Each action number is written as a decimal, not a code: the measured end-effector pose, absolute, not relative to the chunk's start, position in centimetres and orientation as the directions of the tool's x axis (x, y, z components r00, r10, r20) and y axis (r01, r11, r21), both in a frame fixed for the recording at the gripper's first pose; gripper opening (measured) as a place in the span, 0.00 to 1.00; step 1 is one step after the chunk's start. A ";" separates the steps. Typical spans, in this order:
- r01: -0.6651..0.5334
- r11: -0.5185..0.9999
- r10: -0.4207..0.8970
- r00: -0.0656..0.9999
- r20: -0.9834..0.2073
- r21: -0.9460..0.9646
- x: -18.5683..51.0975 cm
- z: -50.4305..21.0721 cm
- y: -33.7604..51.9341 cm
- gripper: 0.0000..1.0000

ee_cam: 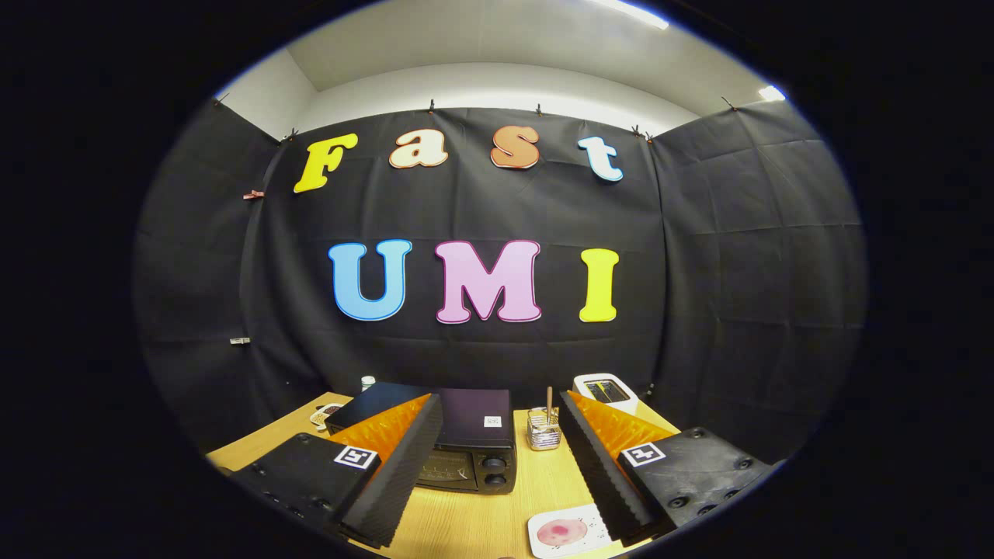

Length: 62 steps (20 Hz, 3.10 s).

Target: Open the toaster oven, put the food inside, and close the toaster oven door.

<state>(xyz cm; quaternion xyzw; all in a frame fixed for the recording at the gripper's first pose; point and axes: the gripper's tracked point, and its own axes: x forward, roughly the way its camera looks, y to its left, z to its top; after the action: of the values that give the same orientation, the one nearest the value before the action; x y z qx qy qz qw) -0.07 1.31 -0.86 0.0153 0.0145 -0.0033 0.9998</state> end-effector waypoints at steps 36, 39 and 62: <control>0.005 0.995 0.031 0.937 -0.347 0.100 10.4 -15.1 15.9 1.00; 0.008 0.996 0.024 0.931 -0.366 0.084 11.5 -17.1 17.0 0.99; -0.013 0.999 0.027 0.894 -0.448 0.035 10.2 -21.9 18.9 0.99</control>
<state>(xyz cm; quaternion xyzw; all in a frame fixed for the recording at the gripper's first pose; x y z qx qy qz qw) 10.24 18.95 -21.90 0.0154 0.2303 0.0103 0.9729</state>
